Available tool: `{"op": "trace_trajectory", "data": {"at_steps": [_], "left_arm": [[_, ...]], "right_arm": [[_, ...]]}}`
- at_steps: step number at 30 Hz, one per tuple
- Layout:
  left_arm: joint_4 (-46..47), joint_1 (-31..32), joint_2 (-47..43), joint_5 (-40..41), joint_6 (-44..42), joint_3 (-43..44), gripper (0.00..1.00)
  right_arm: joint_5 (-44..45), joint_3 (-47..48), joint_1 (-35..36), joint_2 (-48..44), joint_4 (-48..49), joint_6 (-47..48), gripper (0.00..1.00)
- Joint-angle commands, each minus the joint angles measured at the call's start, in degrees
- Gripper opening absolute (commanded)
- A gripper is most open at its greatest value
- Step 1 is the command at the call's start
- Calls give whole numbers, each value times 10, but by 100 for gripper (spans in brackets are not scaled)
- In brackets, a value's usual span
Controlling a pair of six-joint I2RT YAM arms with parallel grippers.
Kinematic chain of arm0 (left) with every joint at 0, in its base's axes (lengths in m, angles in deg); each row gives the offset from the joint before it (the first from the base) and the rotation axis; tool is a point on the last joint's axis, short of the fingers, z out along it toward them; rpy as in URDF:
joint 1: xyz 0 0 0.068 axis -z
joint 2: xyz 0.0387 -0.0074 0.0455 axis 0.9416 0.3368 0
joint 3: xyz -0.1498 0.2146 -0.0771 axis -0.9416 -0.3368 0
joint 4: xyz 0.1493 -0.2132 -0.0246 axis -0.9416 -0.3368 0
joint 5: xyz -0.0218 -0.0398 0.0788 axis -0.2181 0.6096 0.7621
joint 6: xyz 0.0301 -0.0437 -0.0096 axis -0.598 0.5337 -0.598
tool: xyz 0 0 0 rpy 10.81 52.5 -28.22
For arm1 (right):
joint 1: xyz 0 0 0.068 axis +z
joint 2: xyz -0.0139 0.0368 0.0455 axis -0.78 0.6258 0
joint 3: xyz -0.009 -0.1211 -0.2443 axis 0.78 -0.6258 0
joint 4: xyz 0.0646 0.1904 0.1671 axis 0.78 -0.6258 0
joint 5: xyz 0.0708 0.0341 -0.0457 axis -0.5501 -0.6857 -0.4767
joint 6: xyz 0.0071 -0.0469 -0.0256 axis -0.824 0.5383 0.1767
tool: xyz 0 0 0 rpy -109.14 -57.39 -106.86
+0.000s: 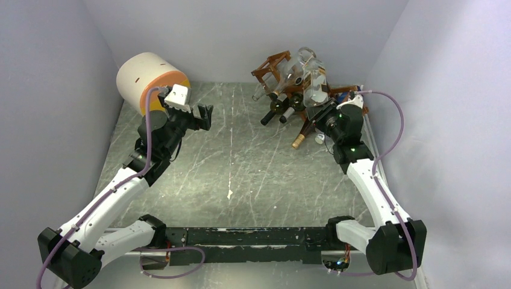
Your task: Take the wine bottle off the wine rack
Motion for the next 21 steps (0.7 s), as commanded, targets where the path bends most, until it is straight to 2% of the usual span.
{"op": "trace_trajectory", "data": {"at_steps": [1, 5, 9, 16, 21], "left_arm": [[4, 3, 1, -40, 4, 18, 93], [3, 3, 2, -52, 8, 20, 93], [-1, 3, 5, -55, 10, 23, 93], [-1, 8, 4, -44, 8, 20, 93], [-3, 11, 8, -46, 7, 22, 93]], "right_arm": [[-77, 46, 0, -38, 68, 56, 0], [-65, 39, -1, -64, 44, 49, 0], [-63, 39, -2, -51, 45, 19, 0], [-47, -4, -5, -60, 99, -100, 0], [-62, -35, -6, -70, 167, -147, 0]]}}
